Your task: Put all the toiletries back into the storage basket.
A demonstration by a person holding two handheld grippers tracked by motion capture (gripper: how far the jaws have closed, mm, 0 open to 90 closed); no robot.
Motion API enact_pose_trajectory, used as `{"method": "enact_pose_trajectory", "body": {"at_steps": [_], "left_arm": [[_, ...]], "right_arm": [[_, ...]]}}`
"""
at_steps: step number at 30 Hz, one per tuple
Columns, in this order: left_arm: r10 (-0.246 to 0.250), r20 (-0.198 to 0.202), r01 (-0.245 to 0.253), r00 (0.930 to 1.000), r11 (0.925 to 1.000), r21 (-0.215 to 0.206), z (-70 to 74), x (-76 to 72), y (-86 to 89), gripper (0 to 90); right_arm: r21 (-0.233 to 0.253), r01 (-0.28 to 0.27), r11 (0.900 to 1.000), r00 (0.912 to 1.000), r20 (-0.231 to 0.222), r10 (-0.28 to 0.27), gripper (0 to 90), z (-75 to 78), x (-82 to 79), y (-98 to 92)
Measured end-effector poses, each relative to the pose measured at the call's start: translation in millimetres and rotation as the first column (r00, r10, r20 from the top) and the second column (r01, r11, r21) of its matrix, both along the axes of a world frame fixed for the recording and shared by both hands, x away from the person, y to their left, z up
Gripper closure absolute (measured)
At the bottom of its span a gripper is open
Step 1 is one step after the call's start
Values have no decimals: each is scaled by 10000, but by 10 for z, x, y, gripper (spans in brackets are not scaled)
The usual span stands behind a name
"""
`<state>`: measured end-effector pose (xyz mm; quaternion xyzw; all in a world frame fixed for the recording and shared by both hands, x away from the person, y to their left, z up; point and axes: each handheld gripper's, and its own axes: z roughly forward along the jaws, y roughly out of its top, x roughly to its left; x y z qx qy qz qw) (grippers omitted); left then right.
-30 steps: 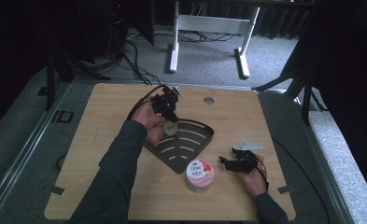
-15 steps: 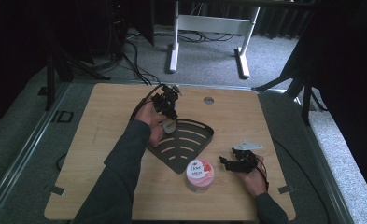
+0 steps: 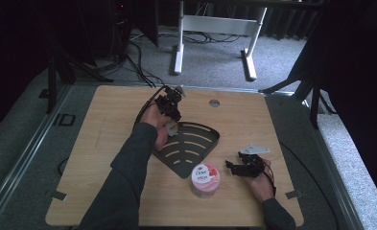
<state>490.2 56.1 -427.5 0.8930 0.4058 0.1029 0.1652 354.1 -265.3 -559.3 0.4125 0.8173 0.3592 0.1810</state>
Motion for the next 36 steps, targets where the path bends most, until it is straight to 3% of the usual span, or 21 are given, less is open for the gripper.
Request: {"method": "enact_pose_trajectory", "body": {"at_steps": [14, 18, 36], "left_arm": [[410, -431, -411, 9982, 9992, -11, -38, 61, 2, 540], [390, -583, -375, 9975, 9990, 263, -50, 72, -33, 535], [353, -362, -343, 9987, 9990, 287, -7, 47, -55, 537]], "right_arm": [[1, 4, 10000, 10000, 0, -4, 288, 0, 0, 0], [-3, 6, 10000, 10000, 5, -6, 288, 0, 0, 0], [-3, -4, 10000, 10000, 6, 4, 287, 0, 0, 2]]}}
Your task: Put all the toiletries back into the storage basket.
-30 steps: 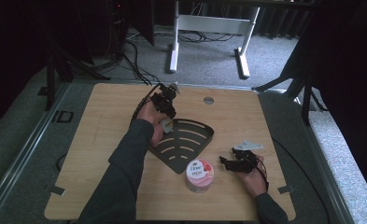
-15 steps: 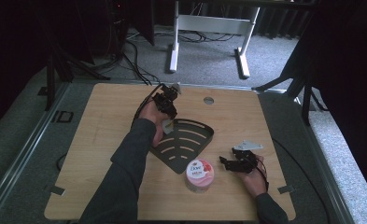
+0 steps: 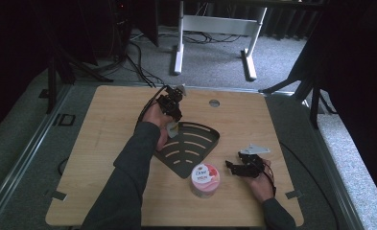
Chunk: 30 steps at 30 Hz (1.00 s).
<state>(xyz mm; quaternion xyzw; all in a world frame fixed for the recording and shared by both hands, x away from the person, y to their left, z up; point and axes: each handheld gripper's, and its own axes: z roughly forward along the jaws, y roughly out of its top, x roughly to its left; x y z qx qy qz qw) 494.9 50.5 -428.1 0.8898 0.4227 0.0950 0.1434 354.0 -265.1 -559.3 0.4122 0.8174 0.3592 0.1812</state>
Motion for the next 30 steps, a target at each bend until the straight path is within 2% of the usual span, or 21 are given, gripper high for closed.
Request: {"method": "enact_pose_trajectory", "body": {"at_steps": [5, 12, 22, 26, 28, 30], "left_arm": [[11, -42, -10, 10000, 9998, 204, 12, -11, -17, 543], [229, -178, -226, 9996, 9997, 126, 20, -2, 10, 544], [318, -136, -319, 9994, 9995, -40, 2, -5, 36, 533], [251, -302, -246, 9992, 9996, 164, -35, -9, 49, 503], [292, -348, -291, 9990, 9996, 35, -50, -13, 67, 471], [244, -185, -247, 9995, 9996, -144, -34, -31, 81, 464]], "right_arm": [[-3, -8, 10000, 10000, 4, 8, 287, 0, 1, -1], [-13, -18, 10000, 10000, 18, 18, 287, 0, 1, -1], [-6, -11, 10000, 10000, -1, 11, 287, 0, 0, 0], [-7, -17, 10000, 10000, 0, 17, 287, 0, 0, -1], [-8, -17, 10000, 10000, -2, 17, 287, 0, 0, -1], [-10, -21, 10000, 10000, -4, 21, 287, 0, 0, -1]]}}
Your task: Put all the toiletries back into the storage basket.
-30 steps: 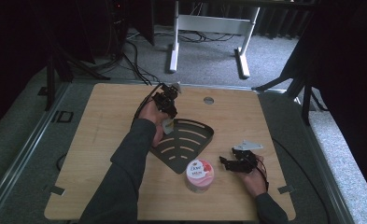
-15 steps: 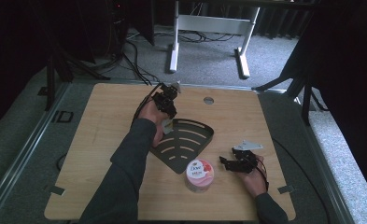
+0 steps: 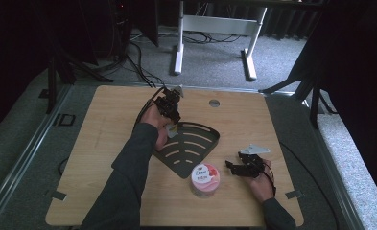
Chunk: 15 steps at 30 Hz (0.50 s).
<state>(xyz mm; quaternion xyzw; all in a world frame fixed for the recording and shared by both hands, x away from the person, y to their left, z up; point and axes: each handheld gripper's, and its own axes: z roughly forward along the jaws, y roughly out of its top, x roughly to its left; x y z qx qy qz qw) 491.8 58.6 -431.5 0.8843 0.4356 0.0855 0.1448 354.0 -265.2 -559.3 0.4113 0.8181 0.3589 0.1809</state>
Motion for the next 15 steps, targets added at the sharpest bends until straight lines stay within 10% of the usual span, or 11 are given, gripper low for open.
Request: {"method": "enact_pose_trajectory", "body": {"at_steps": [15], "left_arm": [[-178, 462, 214, 9988, 9966, -792, 205, -151, 92, 388]], "right_arm": [[-6, -4, 10000, 10000, 25, 4, 287, -1, 1, -1]]}}
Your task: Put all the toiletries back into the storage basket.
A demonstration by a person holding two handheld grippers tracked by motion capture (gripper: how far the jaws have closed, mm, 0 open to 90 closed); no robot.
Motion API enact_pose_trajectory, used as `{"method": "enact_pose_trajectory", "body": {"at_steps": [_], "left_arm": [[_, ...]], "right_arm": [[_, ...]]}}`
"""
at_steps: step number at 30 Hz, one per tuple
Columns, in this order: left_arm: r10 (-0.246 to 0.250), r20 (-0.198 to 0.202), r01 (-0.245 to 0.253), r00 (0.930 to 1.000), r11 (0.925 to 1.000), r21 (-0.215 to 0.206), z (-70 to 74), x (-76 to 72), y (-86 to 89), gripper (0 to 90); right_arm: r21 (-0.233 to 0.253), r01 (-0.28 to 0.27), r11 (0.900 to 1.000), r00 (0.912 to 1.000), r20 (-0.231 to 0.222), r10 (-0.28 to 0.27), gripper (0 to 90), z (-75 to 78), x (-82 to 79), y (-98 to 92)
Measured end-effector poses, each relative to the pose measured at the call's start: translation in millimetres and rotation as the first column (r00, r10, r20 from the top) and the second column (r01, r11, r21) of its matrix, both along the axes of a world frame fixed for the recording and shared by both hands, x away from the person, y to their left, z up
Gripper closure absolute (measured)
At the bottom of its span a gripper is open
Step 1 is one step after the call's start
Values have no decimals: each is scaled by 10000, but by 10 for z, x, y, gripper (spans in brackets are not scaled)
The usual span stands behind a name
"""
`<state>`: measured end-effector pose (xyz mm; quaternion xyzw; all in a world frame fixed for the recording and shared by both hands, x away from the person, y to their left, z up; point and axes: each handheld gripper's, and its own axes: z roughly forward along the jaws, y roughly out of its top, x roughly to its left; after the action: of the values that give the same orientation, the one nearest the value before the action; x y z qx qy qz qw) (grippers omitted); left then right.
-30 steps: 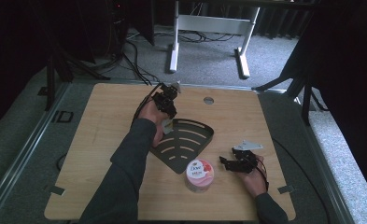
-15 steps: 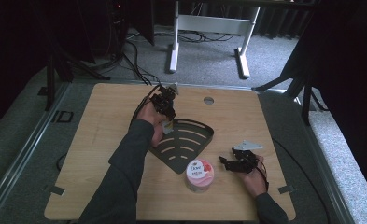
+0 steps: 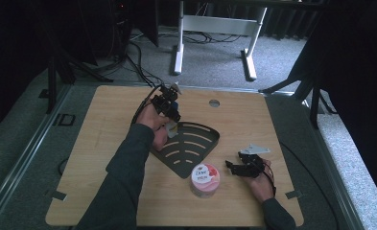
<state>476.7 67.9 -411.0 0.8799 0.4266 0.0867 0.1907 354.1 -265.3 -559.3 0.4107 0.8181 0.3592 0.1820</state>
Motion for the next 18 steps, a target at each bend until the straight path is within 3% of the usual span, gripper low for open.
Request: {"method": "enact_pose_trajectory", "body": {"at_steps": [6, 10, 12, 16, 18], "left_arm": [[101, 261, -101, 9996, 9999, 35, 89, -96, 28, 393], [207, 746, -214, 9970, 9997, 95, 168, -165, 85, 394], [133, 1110, -127, 9937, 9999, -63, 234, -234, 116, 394], [42, 1444, -10, 9895, 9998, -220, 286, -321, 127, 417], [-12, 1701, 108, 9854, 9984, -558, 303, -399, 144, 430]], "right_arm": [[10, 10, 10000, 10000, -20, -10, 287, 1, -1, 1], [3, 7, 10000, 10000, -9, -7, 287, 0, -1, 0], [9, 7, 10000, 10000, -17, -7, 287, 1, -1, 1], [8, 4, 10000, 10000, -13, -4, 287, 0, -1, 1], [8, 5, 10000, 10000, -13, -5, 287, 0, -1, 1]]}}
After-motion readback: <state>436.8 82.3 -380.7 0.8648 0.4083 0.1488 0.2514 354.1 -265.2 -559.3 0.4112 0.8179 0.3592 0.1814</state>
